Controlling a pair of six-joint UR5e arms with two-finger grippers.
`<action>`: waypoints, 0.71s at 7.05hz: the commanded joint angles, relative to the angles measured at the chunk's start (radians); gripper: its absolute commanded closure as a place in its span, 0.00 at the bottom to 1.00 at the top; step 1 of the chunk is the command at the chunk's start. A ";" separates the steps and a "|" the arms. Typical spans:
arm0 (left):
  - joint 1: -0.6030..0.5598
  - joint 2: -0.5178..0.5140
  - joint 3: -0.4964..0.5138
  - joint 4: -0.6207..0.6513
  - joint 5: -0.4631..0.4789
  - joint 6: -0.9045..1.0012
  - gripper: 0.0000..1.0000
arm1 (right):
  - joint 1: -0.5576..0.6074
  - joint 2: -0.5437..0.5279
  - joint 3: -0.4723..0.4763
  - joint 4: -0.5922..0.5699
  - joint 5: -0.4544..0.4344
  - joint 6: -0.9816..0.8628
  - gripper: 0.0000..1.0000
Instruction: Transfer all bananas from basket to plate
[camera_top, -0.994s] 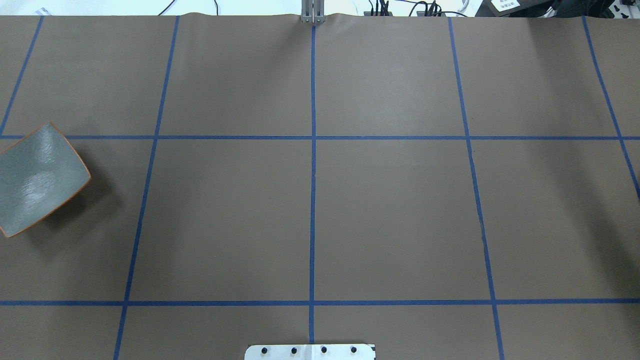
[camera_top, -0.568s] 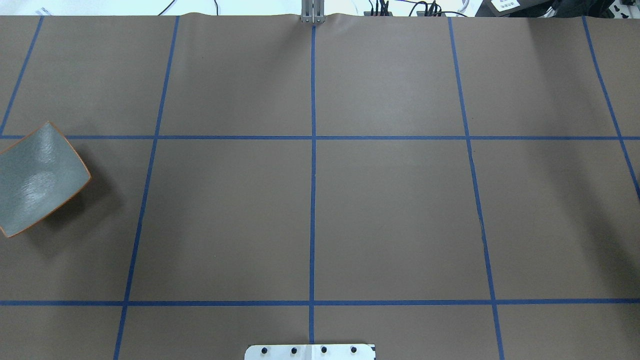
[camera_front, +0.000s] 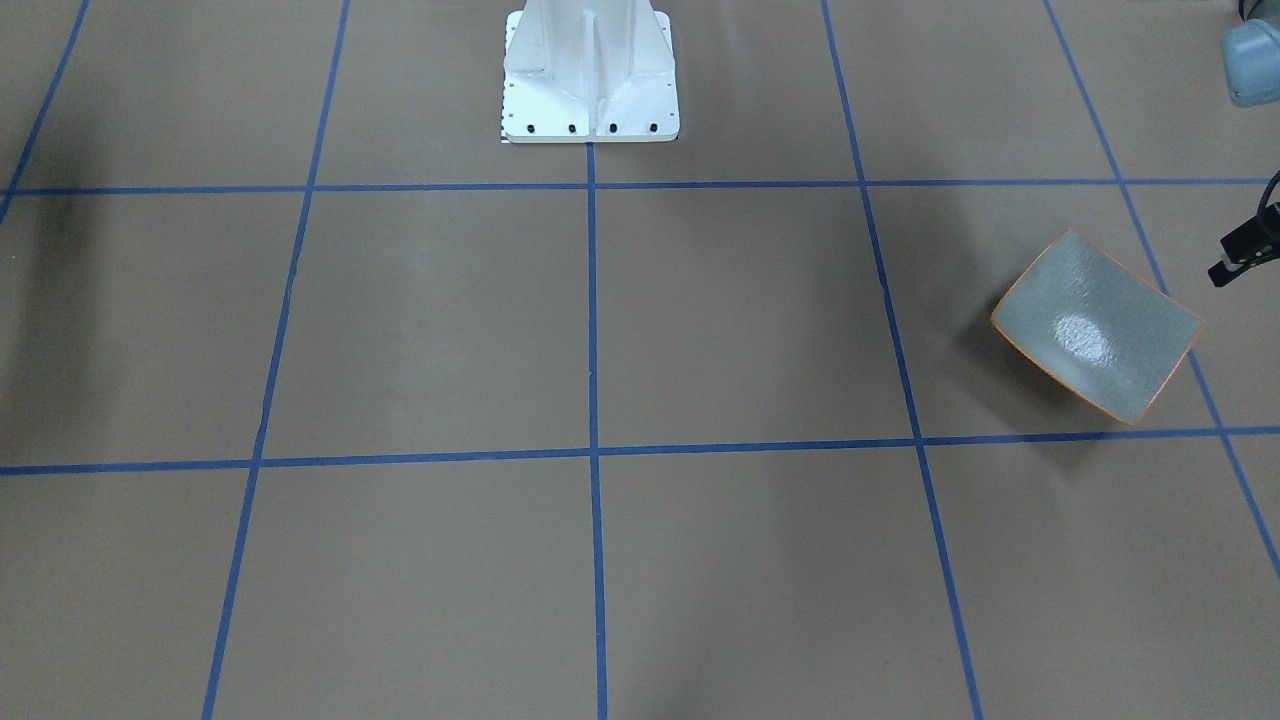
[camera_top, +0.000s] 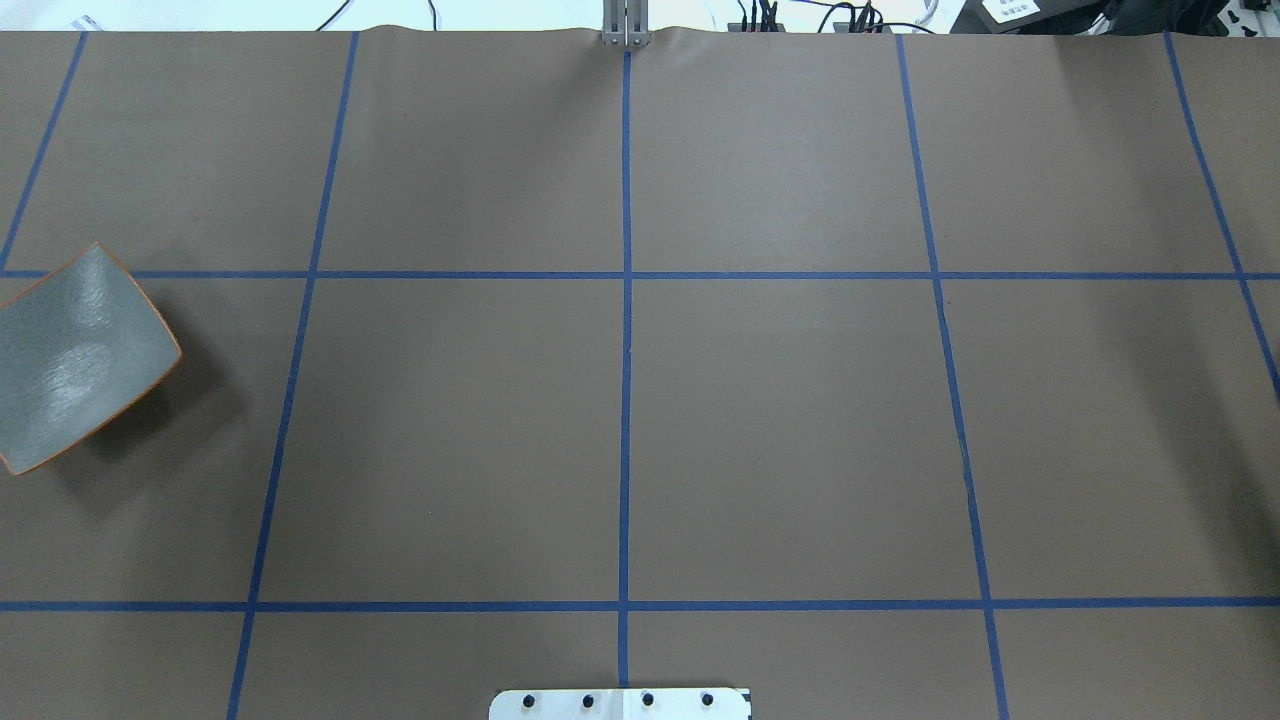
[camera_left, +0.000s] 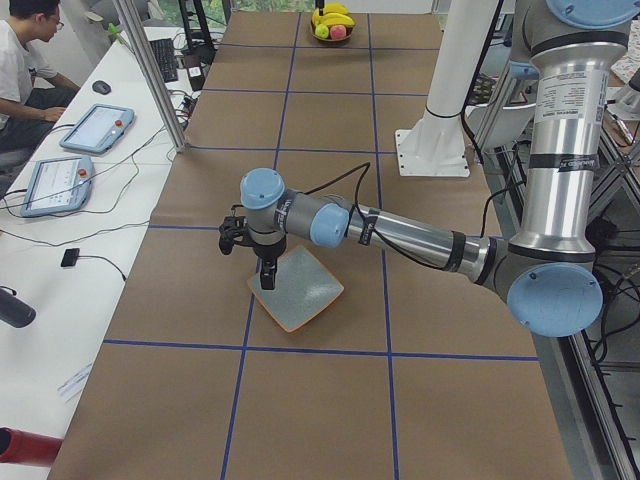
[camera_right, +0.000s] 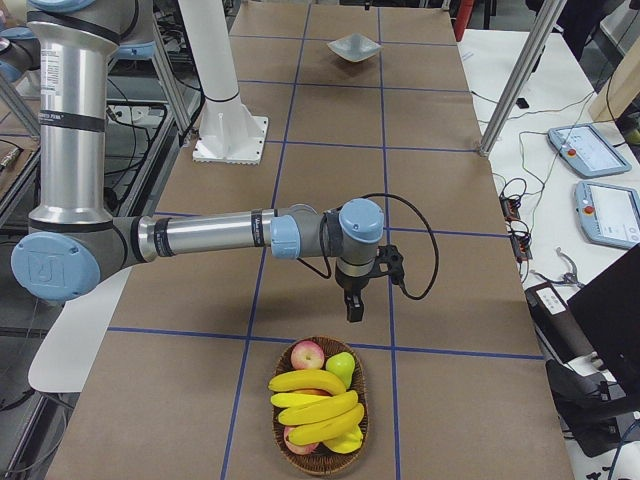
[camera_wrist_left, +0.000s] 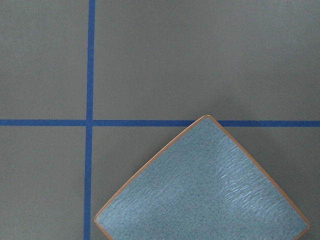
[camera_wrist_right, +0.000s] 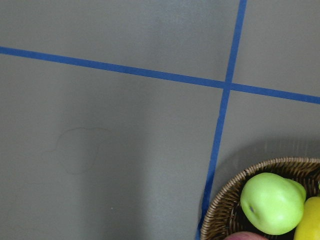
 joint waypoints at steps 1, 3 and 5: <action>0.003 0.003 0.001 0.010 -0.004 -0.001 0.00 | 0.072 0.017 -0.105 0.005 -0.034 -0.223 0.02; 0.003 0.003 0.025 0.006 -0.064 -0.004 0.00 | 0.086 0.022 -0.150 0.058 -0.132 -0.285 0.04; 0.003 0.001 0.027 0.006 -0.060 -0.006 0.00 | 0.086 0.037 -0.241 0.135 -0.194 -0.277 0.09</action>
